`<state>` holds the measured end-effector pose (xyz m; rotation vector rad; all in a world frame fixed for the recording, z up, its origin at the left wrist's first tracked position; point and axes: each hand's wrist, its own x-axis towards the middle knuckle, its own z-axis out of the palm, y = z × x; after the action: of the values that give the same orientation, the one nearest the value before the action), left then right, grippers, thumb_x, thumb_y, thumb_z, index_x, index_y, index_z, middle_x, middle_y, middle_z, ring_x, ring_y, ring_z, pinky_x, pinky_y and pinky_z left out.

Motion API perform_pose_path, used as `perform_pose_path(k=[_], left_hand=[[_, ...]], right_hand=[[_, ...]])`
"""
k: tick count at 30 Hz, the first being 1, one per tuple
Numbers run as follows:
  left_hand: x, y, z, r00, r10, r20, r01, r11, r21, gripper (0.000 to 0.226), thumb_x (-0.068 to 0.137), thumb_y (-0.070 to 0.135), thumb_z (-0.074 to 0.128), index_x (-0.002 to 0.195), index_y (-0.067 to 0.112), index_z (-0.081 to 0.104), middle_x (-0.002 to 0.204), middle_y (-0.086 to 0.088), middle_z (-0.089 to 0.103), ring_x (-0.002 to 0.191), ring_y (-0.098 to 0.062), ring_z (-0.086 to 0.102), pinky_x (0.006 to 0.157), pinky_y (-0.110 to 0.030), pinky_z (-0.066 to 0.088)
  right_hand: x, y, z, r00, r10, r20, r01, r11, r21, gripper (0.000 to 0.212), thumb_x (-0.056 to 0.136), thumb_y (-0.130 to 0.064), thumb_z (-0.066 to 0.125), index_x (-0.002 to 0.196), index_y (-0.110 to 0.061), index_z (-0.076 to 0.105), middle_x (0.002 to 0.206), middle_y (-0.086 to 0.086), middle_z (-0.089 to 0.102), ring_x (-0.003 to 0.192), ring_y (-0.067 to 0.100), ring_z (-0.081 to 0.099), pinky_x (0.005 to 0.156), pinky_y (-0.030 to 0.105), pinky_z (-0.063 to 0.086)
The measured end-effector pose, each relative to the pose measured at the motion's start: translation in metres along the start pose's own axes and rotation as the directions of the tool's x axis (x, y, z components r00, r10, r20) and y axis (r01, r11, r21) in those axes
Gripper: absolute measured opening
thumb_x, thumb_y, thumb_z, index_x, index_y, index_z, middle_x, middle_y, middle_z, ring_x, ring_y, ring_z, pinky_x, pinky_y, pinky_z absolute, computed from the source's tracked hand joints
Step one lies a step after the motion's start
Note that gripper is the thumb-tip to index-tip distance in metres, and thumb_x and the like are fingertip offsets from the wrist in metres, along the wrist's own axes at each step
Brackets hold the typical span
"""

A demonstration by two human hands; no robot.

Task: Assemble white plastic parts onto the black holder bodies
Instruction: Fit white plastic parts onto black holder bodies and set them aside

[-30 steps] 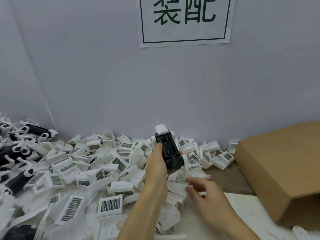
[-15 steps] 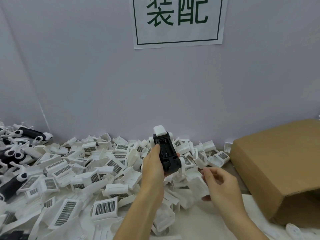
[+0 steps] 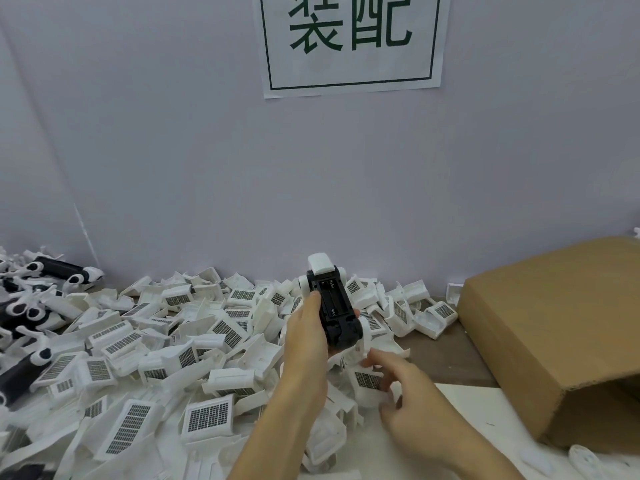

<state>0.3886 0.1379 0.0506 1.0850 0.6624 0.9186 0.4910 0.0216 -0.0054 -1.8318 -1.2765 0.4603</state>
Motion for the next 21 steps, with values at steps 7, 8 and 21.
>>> perform_pose_path(k=[7, 8, 21], left_hand=[[0.001, -0.004, 0.0, 1.0, 0.002, 0.017, -0.003, 1.0, 0.026, 0.035, 0.104, 0.039, 0.043, 0.097, 0.021, 0.072, 0.088, -0.01, 0.079, 0.074, -0.018, 0.075, 0.068, -0.033, 0.054], [0.002, -0.004, 0.0, 1.0, 0.004, 0.017, -0.004, 1.0, 0.03, 0.035, 0.104, 0.039, 0.043, 0.099, 0.021, 0.072, 0.089, -0.01, 0.079, 0.074, -0.017, 0.075, 0.067, -0.032, 0.054], [-0.006, -0.01, 0.007, 0.974, 0.059, 0.217, -0.098, 0.979, 0.176, 0.022, 0.105, 0.032, 0.051, 0.109, 0.031, 0.073, 0.101, 0.007, 0.078, 0.095, -0.009, 0.074, 0.073, -0.019, 0.057]], right_hand=[[0.006, 0.011, 0.005, 0.997, 0.003, -0.076, -0.014, 0.988, -0.153, 0.05, 0.092, -0.023, 0.07, 0.14, -0.029, 0.054, 0.119, -0.026, 0.049, 0.11, -0.006, 0.048, 0.092, 0.009, 0.035], [0.006, 0.011, 0.005, 0.993, 0.006, -0.119, -0.025, 0.986, -0.163, 0.045, 0.092, -0.027, 0.07, 0.135, -0.029, 0.056, 0.115, -0.025, 0.049, 0.107, -0.006, 0.048, 0.091, 0.012, 0.037], [0.009, 0.004, -0.014, 0.724, 0.237, -0.648, -0.018, 0.945, 0.325, 0.041, 0.09, -0.038, 0.07, 0.124, -0.017, 0.067, 0.11, -0.01, 0.067, 0.099, -0.001, 0.06, 0.086, 0.027, 0.043]])
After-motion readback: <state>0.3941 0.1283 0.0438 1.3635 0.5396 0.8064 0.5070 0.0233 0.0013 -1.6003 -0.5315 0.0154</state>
